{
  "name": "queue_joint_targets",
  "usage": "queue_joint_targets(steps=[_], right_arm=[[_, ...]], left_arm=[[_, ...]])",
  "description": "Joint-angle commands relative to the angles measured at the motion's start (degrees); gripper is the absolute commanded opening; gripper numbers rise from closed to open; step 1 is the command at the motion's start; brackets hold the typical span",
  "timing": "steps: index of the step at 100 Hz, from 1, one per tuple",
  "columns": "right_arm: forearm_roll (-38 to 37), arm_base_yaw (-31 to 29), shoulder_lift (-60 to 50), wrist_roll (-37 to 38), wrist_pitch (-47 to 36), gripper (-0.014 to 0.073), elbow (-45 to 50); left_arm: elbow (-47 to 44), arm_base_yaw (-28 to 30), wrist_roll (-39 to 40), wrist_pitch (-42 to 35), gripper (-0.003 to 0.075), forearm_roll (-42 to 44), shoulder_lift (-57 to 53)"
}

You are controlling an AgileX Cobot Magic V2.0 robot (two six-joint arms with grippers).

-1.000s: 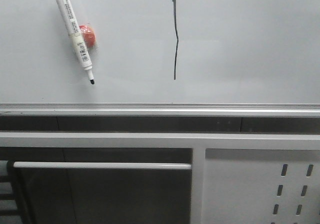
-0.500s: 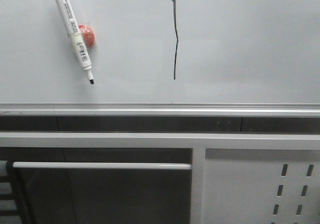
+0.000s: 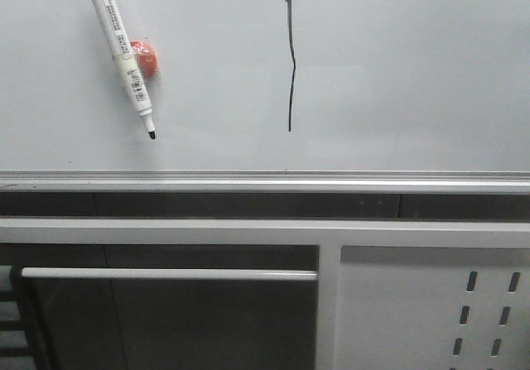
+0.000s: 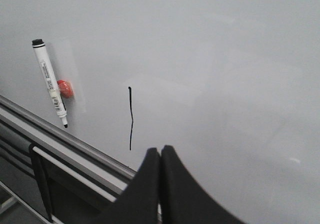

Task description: Write number 1 on whiteboard

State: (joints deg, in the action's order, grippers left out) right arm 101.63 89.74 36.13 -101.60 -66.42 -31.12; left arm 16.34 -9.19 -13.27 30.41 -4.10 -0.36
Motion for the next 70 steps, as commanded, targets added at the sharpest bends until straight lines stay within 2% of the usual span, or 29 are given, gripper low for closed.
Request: queue_joint_targets(steps=[1, 40, 58, 70], right_arm=[[-4.11, 0.04, 0.43, -0.66, 0.47, -0.0071, -1.94], [-4.11, 0.04, 0.43, -0.66, 0.47, -0.0071, -1.94], [-4.11, 0.04, 0.30, -0.66, -3.38, -0.0071, -1.94], [-5.13, 0.04, 0.30, -0.54, 1.53, -0.0071, -2.12]], left_arm=[[1.41, 0.12, 0.52, -4.71, -0.0018, -0.79, -1.50], [1.41, 0.12, 0.52, -4.71, -0.0018, -0.79, -1.50], [1.41, 0.12, 0.52, -4.71, -0.0018, -0.79, -1.50], [1.41, 0.12, 0.52, -4.71, -0.0018, -0.79, -1.50]])
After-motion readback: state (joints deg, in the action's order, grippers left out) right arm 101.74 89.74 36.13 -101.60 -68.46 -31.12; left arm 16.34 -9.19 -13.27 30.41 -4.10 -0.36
